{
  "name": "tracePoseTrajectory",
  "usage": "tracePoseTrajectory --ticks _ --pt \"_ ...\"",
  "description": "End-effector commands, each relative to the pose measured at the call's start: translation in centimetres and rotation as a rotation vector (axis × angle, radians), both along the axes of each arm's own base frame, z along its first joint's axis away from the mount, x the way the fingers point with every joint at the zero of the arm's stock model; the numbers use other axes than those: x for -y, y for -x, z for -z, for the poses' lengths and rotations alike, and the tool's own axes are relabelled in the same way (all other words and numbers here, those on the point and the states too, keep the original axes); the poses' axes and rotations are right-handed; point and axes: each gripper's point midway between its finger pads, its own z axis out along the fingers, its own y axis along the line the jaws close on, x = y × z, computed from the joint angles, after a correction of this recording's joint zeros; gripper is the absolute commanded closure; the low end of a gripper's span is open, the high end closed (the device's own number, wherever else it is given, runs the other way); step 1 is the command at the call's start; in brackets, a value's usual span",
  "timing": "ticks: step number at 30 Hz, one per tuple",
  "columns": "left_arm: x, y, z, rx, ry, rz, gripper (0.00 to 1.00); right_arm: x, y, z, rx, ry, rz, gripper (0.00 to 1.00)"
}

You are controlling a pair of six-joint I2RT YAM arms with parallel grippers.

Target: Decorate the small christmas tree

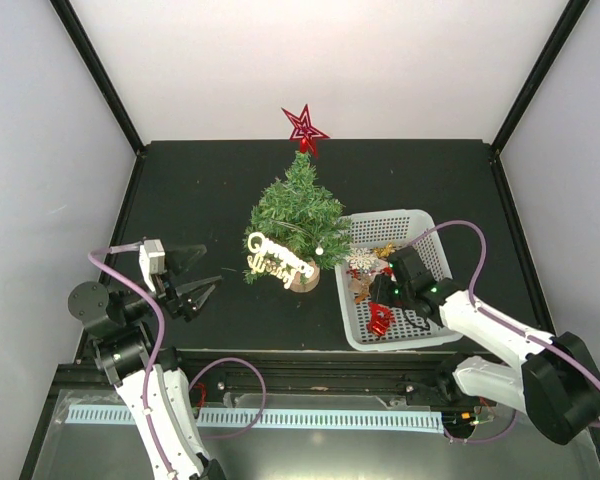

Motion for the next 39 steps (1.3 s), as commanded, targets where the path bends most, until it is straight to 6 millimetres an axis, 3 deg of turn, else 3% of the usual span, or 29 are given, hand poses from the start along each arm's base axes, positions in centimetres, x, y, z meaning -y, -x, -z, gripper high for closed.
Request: tracePoseTrajectory --ticks 1,6,12,20,24,28,34,39 --pt "0.1 0.3 -0.1 0.017 -0.012 0.002 0.01 0.3 -0.4 0.3 0.011 0.021 0.010 0.51" --pt "0.2 0.4 0.0 0.018 -0.014 0.007 0.01 0.4 -0.5 -0.2 0.021 0.021 0.014 0.61" --pt "0.2 0.4 0.0 0.018 -0.014 0.007 0.01 1.0 -0.7 -1.5 0.052 0.043 0.025 0.64" --pt "0.1 0.3 0.0 0.015 -0.013 0.007 0.01 1.9 -1.2 -5.4 0.136 0.081 0.023 0.64" --pt "0.1 0.3 0.0 0.013 -0.011 0.006 0.01 2.1 -1.4 -8.3 0.195 0.078 0.013 0.65" --pt "0.1 0.2 -0.1 0.012 -0.010 0.004 0.01 1.6 -1.3 -12.5 0.259 0.023 -0.017 0.65" --pt "0.0 0.1 -0.1 0.012 -0.009 0.001 0.01 -0.6 -0.6 -19.5 0.366 -0.130 -0.108 0.65" --pt "-0.1 0.1 -0.1 0.011 -0.008 -0.003 0.01 -2.7 -0.4 -23.2 0.403 -0.242 -0.184 0.64"
